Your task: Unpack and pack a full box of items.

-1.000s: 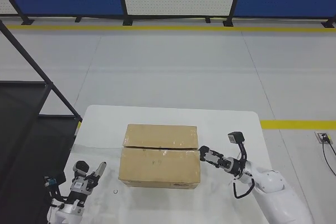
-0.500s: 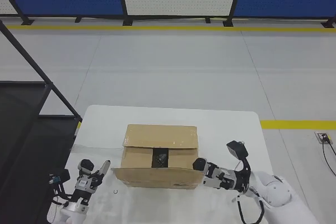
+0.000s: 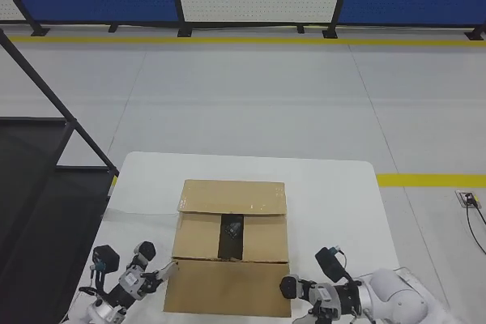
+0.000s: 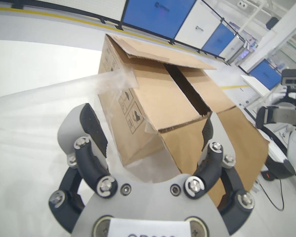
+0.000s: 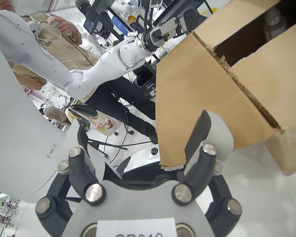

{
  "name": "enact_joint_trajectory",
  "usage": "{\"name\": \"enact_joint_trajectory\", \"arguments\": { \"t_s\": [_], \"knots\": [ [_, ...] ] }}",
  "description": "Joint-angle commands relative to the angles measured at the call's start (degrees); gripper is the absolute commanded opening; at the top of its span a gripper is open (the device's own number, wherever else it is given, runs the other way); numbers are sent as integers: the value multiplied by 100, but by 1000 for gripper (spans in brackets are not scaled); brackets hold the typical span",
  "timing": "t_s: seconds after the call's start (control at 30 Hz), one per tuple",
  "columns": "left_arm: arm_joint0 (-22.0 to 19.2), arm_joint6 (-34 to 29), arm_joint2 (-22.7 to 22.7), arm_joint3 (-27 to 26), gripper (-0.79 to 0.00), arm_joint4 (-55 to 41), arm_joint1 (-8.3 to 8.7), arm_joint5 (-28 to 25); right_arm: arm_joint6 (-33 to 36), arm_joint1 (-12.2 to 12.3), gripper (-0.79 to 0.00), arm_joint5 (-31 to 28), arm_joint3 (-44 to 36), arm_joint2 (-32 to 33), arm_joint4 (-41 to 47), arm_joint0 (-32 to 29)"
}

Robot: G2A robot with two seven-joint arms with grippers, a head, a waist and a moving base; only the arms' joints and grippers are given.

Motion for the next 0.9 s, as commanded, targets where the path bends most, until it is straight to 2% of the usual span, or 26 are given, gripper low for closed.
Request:
{"name": "enact_joint_trajectory", "arguments": {
  "t_s": [0.0,0.13,0.3,0.47,0.87],
  "knots": [
    [3,-138,-45,13,0,228,32,-174,3,49,0,3,123,-150,57,130],
    [13,-255,13,36,0,626,72,-413,2,106,0,2,282,-402,347,381],
    [12,-92,174,97,0,1199,83,-304,-7,177,0,-6,318,-641,696,649],
    [0,114,280,214,0,1250,86,-199,108,201,0,118,511,-610,1894,863],
    [-12,106,292,249,0,1170,86,-193,141,204,0,141,523,-598,1942,884]
  ]
}}
